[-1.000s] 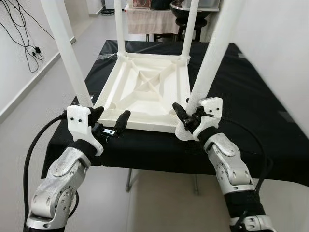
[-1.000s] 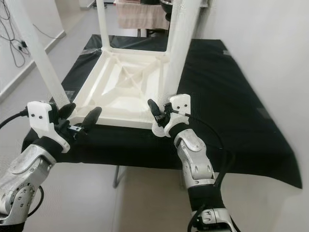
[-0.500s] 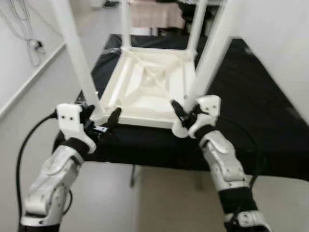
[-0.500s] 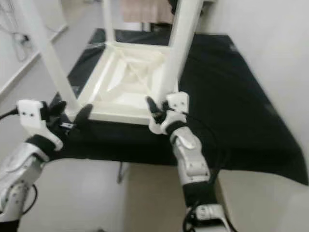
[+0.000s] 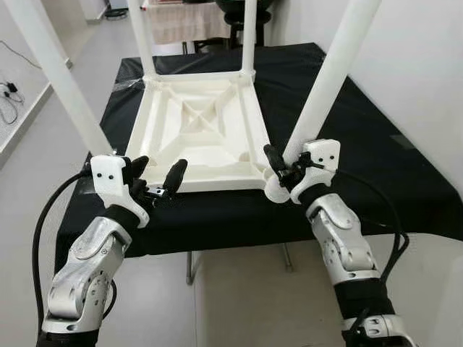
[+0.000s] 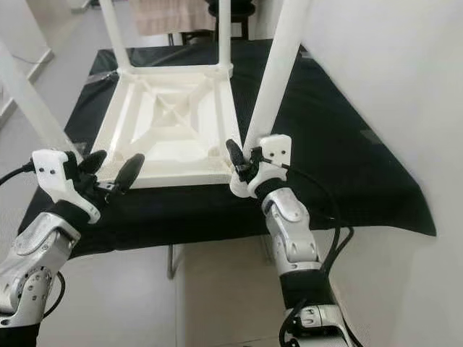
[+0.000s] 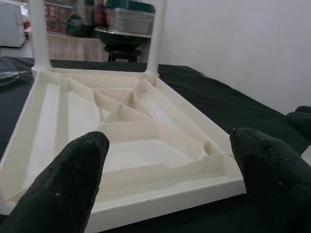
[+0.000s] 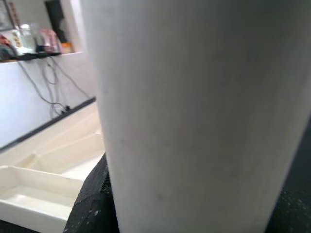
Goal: Building children table
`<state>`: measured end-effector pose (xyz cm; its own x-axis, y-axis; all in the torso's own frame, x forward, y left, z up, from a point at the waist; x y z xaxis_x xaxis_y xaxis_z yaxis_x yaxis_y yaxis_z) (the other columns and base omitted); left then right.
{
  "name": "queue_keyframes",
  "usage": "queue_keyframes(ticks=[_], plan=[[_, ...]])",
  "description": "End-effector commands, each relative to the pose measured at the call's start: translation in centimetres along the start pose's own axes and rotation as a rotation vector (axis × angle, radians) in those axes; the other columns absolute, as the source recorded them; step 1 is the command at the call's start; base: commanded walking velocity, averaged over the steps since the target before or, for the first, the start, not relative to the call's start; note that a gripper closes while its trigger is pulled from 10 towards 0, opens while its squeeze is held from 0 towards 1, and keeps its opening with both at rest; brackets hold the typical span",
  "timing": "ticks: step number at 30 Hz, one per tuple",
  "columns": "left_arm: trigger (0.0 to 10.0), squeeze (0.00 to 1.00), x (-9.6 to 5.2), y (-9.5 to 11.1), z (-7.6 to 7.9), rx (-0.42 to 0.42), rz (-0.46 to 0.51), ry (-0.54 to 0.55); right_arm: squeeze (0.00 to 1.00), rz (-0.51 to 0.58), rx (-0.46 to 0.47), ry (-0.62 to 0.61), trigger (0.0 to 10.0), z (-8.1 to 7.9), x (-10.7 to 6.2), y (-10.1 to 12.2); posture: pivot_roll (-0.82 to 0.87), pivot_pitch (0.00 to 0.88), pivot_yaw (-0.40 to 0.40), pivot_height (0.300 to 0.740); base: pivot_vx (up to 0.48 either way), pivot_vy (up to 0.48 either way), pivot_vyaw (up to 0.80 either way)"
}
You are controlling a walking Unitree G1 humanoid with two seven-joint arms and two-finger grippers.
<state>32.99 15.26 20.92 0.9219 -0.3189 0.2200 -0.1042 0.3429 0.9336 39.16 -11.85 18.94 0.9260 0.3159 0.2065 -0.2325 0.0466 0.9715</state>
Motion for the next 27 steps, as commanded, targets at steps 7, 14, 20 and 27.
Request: queue_keyframes(ticks=[7,14,20,27], plan=[[10.0,0.00,0.03,-0.08,-0.39,-0.007,0.001,0.002,0.00,0.022,0.033,0.000,10.0,-0.01,0.19,0.17,0.00,0.068,0.007,0.740,0.000,0.000,0.00],[10.0,0.00,0.07,-0.08,-0.39,-0.009,0.000,-0.001,0.00,0.027,0.039,0.002,10.0,-0.05,0.19,0.21,0.00,0.067,0.007,0.740,0.000,0.000,0.00],[10.0,0.00,0.07,-0.17,-0.37,-0.011,-0.002,-0.003,0.00,0.027,0.040,0.005,10.0,-0.11,0.18,0.15,0.00,0.060,0.009,0.740,0.000,0.000,0.00],[10.0,0.00,0.06,-0.23,-0.36,-0.012,-0.003,-0.004,0.00,0.028,0.042,0.007,10.0,-0.15,0.19,0.10,0.00,0.055,0.009,0.740,0.000,0.000,0.00]])
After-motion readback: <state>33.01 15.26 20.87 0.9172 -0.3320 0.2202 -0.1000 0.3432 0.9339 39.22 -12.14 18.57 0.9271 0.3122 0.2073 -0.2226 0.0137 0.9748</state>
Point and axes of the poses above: a point about 5 cm out from each wrist's last joint towards the gripper, its own x axis pointing out of the wrist towards the gripper, its own y axis along the axis of the wrist's last joint, z = x × y, the point moved 6 cm from there along x, pointing out of the wrist towards the gripper, and after that the axes turned 9 degrees about -x, right-handed, at the moved point
